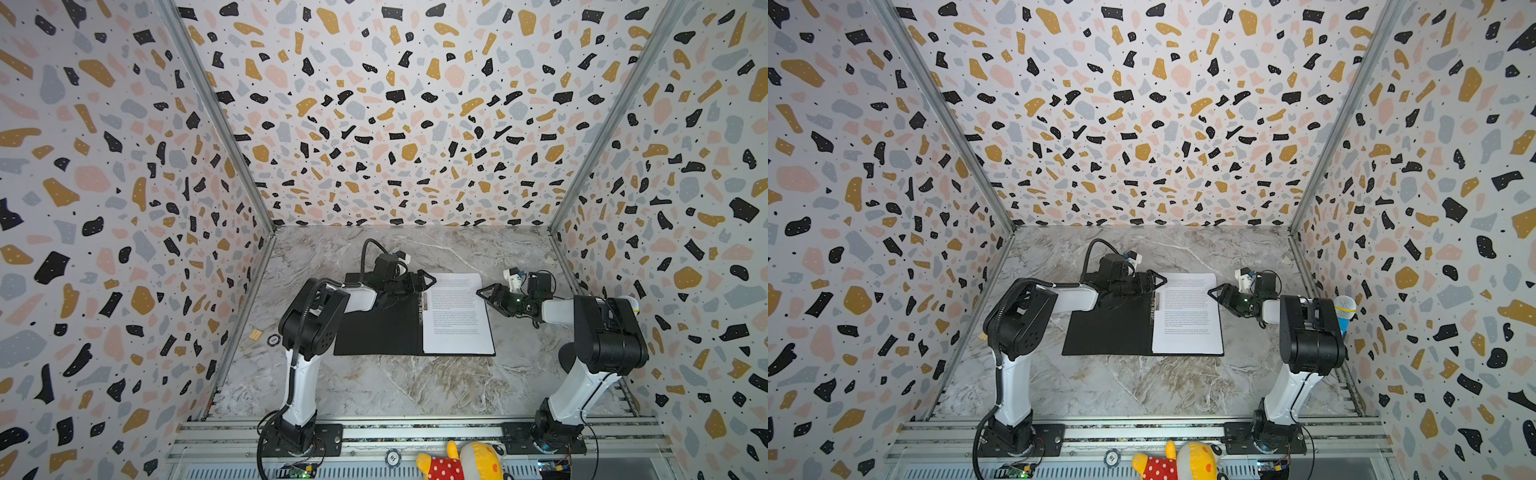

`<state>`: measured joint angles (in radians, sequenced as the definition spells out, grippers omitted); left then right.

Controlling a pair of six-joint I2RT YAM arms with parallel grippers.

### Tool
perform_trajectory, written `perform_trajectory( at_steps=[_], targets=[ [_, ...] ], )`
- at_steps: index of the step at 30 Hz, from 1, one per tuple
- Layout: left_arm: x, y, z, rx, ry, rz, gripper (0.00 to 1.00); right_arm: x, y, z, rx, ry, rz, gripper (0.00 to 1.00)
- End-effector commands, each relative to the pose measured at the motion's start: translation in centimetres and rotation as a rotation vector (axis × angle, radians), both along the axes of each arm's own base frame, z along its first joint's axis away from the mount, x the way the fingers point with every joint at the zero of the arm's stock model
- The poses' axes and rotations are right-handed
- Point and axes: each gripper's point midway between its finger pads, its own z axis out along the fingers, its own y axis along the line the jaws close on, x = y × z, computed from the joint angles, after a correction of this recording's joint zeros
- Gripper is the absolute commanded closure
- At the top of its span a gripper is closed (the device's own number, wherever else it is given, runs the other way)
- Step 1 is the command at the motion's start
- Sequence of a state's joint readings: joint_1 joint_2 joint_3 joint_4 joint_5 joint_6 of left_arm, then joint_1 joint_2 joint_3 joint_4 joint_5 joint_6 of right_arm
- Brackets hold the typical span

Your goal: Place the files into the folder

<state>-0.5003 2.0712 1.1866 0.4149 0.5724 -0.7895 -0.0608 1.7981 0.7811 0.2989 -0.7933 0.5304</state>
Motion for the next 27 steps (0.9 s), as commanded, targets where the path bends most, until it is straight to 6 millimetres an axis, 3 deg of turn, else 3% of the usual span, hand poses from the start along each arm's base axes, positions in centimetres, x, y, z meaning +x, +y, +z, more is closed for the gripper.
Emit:
perform_trajectory(
  at_steps=[1,19,27],
  targets=[
    [0.0,-0.8,0.7,-0.042,-0.019,-0.027,0.01,-0.1,-0.2,-0.6,-0.016,0.035,-0.008,0.22],
    [-0.1,-1.3,-0.8,-0.052,0.010,-0.038,0.00,-0.2,-0.2,-0.5,-0.022,0.033,-0.011,0.22],
    [-0.5,-1.6,0.8,-0.097,-0.012,-0.048,0.00,-0.3,-0.2,-0.6,-0.021,0.038,-0.009,0.22]
  ],
)
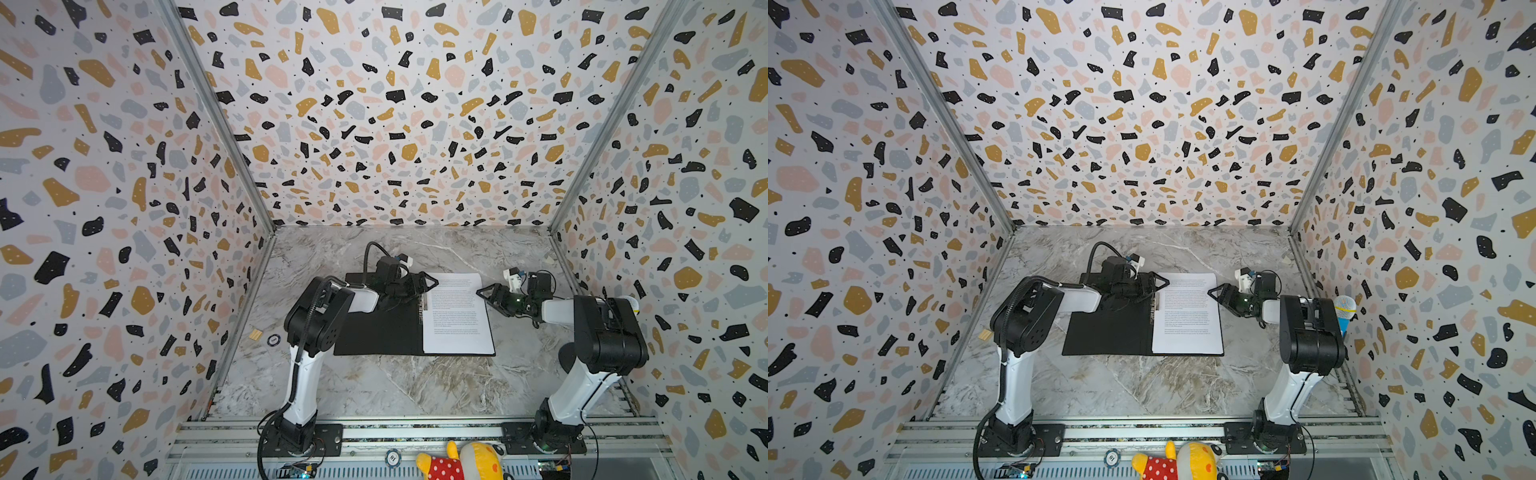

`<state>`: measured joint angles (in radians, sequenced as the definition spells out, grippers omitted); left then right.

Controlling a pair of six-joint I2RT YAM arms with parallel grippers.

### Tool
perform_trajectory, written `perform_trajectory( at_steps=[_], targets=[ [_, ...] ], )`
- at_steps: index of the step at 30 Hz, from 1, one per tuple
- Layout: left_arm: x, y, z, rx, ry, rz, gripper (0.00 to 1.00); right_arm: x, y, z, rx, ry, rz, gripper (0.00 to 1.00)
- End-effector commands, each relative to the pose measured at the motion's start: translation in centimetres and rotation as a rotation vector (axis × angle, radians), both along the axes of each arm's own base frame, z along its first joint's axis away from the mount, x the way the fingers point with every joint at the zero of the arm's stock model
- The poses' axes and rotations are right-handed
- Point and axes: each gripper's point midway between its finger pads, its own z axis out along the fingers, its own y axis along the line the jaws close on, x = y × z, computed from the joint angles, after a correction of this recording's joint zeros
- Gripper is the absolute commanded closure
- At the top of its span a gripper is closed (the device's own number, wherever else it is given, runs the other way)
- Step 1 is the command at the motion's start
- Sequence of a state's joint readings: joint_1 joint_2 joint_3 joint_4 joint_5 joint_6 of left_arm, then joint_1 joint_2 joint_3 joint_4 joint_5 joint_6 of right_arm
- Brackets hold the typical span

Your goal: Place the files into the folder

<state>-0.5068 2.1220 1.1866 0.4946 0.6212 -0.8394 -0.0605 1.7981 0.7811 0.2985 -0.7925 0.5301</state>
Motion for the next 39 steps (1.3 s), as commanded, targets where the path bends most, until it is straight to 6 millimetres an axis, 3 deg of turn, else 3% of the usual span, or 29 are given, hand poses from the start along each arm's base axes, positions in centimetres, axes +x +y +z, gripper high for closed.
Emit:
perform_trajectory(
  at_steps=[1,12,21,25,34,39],
  targets=[
    [-0.3,-0.7,2.0,-0.050,-0.044,-0.023,0.00,-0.3,-0.2,-0.6,-0.021,0.036,-0.009,0.22],
    [-1.6,-0.7,5.6,-0.130,-0.072,-0.015,0.00,-0.5,-0.2,-0.6,-0.022,0.039,-0.005,0.22],
    [-4.6,-1.7,7.7,-0.172,-0.100,-0.073,0.00,-0.7,-0.2,-0.5,-0.032,0.037,0.000,0.22],
    [-4.9,-0.8,7.1,-0.138,-0.098,-0.064,0.00,-0.5,-0.4,0.3,-0.042,0.022,-0.005,0.22],
    [-2.4,2.8,5.4,-0.035,-0.109,0.028,0.00,-0.8,-0.7,2.7,-0.061,0.001,-0.039,0.25],
    [-2.1,2.3,2.7,0.009,-0.050,-0.002,0.00,-1.2,1.6,4.0,-0.044,0.000,-0.014,0.31]
  ],
)
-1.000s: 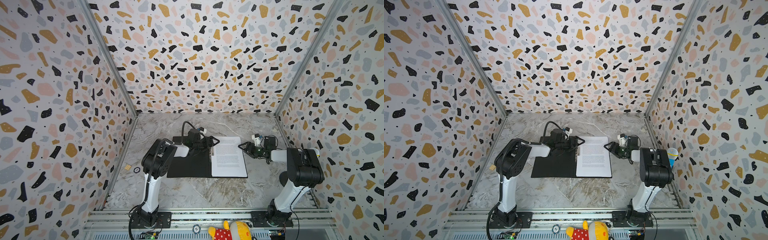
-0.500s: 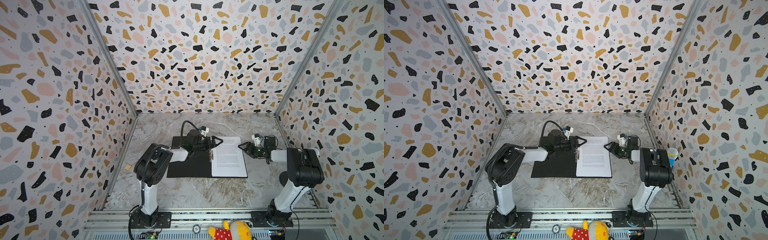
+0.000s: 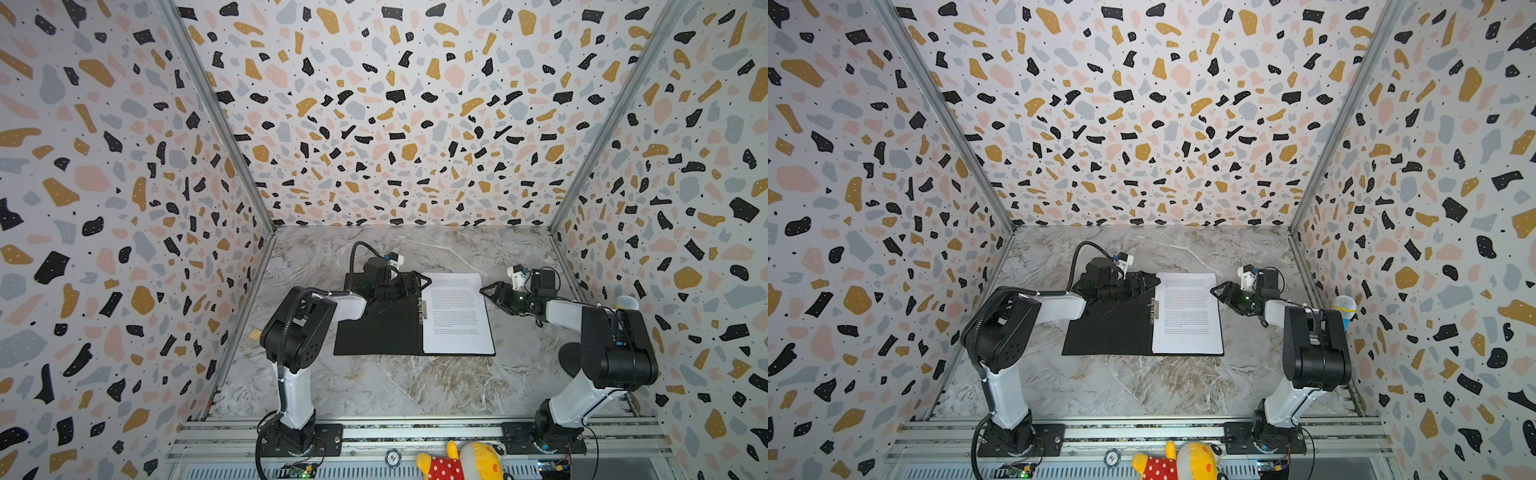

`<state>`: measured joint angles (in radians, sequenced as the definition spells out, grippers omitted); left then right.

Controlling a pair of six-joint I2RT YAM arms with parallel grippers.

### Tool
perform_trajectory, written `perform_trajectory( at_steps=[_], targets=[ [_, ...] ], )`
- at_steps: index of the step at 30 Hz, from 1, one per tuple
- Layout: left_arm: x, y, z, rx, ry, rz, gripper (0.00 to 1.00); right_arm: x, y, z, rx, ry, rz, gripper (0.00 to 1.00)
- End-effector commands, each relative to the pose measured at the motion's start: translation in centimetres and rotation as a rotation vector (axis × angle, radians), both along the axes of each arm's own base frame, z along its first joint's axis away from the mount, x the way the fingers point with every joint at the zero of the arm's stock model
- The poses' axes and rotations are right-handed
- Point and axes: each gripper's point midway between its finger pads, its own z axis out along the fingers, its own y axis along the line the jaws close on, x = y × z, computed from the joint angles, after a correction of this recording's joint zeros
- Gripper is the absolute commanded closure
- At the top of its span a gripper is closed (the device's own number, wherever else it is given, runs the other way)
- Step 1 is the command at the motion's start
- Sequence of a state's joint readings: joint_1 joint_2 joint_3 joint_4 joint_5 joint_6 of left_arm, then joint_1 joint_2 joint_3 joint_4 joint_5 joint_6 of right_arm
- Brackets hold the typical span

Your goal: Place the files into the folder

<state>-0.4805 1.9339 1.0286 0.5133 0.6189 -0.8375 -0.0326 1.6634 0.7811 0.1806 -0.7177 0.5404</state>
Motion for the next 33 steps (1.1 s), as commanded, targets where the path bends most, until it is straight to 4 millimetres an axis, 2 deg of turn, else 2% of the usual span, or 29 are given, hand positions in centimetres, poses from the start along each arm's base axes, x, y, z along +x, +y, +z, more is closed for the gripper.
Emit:
perform_trajectory(
  at_steps=[1,5,11,16,20,23,26,33],
  targets=[
    [0.0,-0.4,-1.3,0.039,0.002,-0.025,0.00,-0.4,2.2,1.5,0.009,0.010,0.028,0.31],
    [0.2,0.3,-2.8,0.119,0.026,-0.014,0.02,-0.2,4.1,2.2,0.023,0.007,0.053,0.32],
    [0.4,1.3,-4.6,0.202,0.049,0.017,0.15,-0.1,5.0,2.5,0.024,0.007,0.074,0.32],
    [0.7,1.4,-5.3,0.226,0.064,0.030,0.41,-0.5,5.1,2.3,0.022,0.012,0.083,0.32],
    [0.4,2.0,-6.5,0.283,0.091,0.028,0.56,-0.5,5.1,2.5,0.019,0.002,0.086,0.31],
    [0.4,1.9,-7.2,0.297,0.110,0.019,0.60,-0.3,5.2,2.8,0.020,-0.005,0.088,0.31],
    [0.5,1.9,-7.3,0.295,0.114,0.022,0.69,-0.3,5.2,2.8,0.022,-0.002,0.090,0.31],
    [0.4,1.4,-7.8,0.303,0.122,0.008,0.77,-0.3,5.1,2.5,0.020,0.001,0.092,0.31]
  ],
)
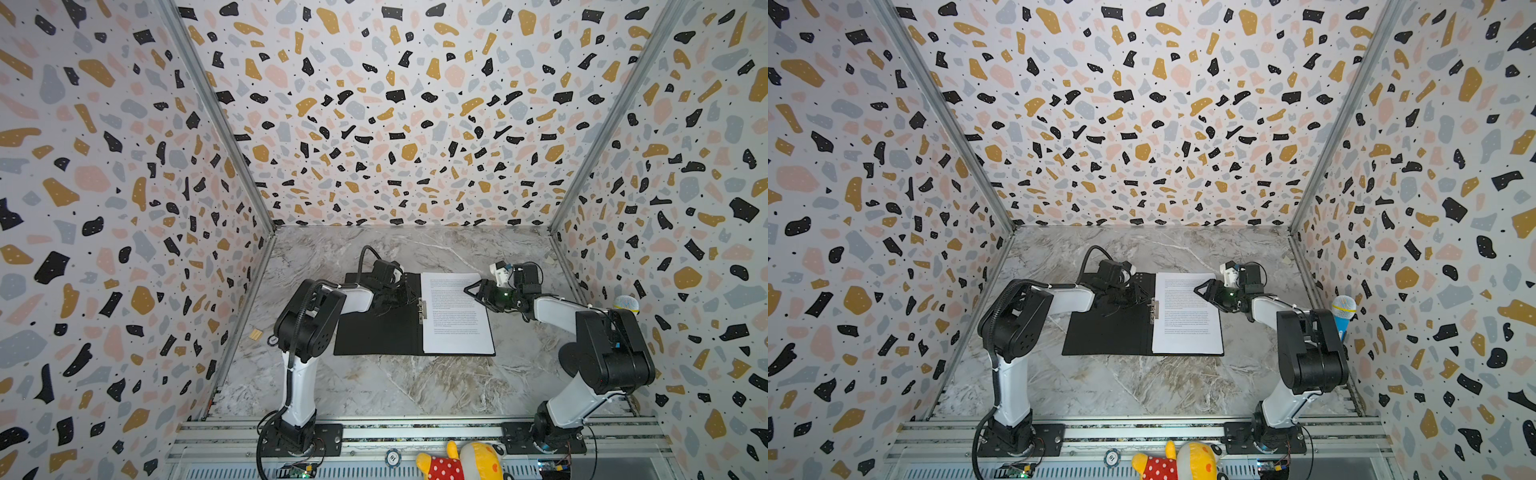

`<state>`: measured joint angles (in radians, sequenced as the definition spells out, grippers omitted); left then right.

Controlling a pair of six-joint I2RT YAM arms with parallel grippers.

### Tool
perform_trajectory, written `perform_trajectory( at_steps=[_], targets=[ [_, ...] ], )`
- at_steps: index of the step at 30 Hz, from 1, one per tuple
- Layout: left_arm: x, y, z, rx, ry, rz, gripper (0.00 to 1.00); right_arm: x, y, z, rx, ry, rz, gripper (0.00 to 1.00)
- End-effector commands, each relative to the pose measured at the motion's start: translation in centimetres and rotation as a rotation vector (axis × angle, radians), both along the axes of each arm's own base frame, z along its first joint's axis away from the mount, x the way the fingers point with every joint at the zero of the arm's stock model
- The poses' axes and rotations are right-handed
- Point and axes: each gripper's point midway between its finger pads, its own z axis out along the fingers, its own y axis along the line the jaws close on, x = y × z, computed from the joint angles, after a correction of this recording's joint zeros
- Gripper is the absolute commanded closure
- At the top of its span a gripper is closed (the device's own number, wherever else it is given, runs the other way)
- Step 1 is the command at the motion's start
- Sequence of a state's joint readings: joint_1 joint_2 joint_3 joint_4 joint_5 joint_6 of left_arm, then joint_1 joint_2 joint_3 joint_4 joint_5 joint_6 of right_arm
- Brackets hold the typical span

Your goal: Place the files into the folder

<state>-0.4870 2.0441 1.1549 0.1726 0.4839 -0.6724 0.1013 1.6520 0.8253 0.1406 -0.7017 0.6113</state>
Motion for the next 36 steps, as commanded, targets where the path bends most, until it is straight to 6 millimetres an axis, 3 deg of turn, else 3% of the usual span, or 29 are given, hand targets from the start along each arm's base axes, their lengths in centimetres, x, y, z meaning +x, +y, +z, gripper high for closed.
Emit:
perform_trajectory(
  at_steps=[1,36],
  targets=[
    [0.1,-0.5,-0.5,0.020,0.005,-0.012,0.77,0.5,0.1,1.1,-0.004,-0.028,0.008,0.31],
    [-1.2,-1.7,-4.3,0.030,0.113,0.043,0.94,0.9,-1.2,1.9,0.007,-0.053,-0.008,0.30]
  ],
)
